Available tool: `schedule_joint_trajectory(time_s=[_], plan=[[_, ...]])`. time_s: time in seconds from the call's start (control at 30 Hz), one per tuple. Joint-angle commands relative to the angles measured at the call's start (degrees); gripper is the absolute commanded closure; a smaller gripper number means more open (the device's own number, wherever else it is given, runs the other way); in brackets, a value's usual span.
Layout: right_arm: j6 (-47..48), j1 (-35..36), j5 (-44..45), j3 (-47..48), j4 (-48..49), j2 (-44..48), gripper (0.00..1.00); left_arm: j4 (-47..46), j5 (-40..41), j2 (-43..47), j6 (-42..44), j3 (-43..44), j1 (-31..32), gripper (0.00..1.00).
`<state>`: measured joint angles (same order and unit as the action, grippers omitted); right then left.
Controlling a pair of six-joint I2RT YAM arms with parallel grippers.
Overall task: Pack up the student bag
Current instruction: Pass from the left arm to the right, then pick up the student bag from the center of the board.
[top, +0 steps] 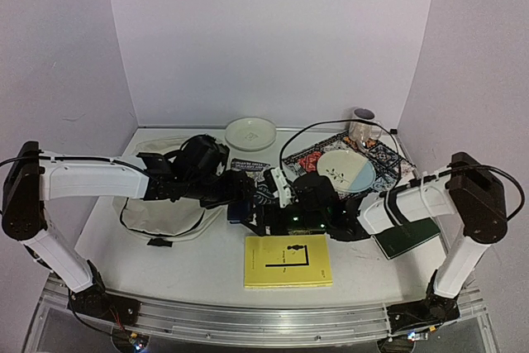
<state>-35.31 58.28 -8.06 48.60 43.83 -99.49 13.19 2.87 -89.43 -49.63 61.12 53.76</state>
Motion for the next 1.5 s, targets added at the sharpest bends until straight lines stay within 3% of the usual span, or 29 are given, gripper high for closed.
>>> schedule_joint_trajectory(time_s=[0.0, 0.33, 0.43, 0.63, 0.77, 1.03, 1.27, 1.47], plan=[[-1.16, 0.06, -0.96, 3.80, 3.23, -1.24, 0.21, -4.14, -2.17, 1.21, -0.92, 0.56, 0.32, 0.24], [-2.53, 0.05, -1.94, 6.64, 3.46, -1.42, 0.26, -5.81, -2.64, 1.07, -1.47, -0.65, 0.34, 0.24], [-2.92, -0.17, -0.63, 6.27, 3.41, -1.29, 0.39, -6.16, -2.69, 1.21, -1.45, -0.58, 0.47, 0.24], [-4.65, -1.10, -0.19, 4.87, 3.46, -1.32, 0.81, -6.16, -4.42, 2.91, -0.61, -1.80, 0.47, 0.20], [-4.59, -1.29, -0.63, 4.45, 3.51, -0.79, 1.00, -5.32, -3.40, 4.82, 1.85, -2.85, 0.26, 0.14], [-4.86, -2.75, 0.17, 1.01, 3.38, 2.55, 1.00, 12.50, 7.43, 7.12, 14.43, 2.02, -0.62, 0.01], [-4.55, -4.43, 2.25, -3.49, 2.68, 7.41, 1.00, 29.41, 12.86, 5.28, 18.33, 0.28, -0.67, 0.01], [-3.90, -5.09, 3.17, -5.13, 1.79, 9.76, 1.00, 33.73, 15.81, 1.36, 18.96, -1.33, -0.67, 0.01]])
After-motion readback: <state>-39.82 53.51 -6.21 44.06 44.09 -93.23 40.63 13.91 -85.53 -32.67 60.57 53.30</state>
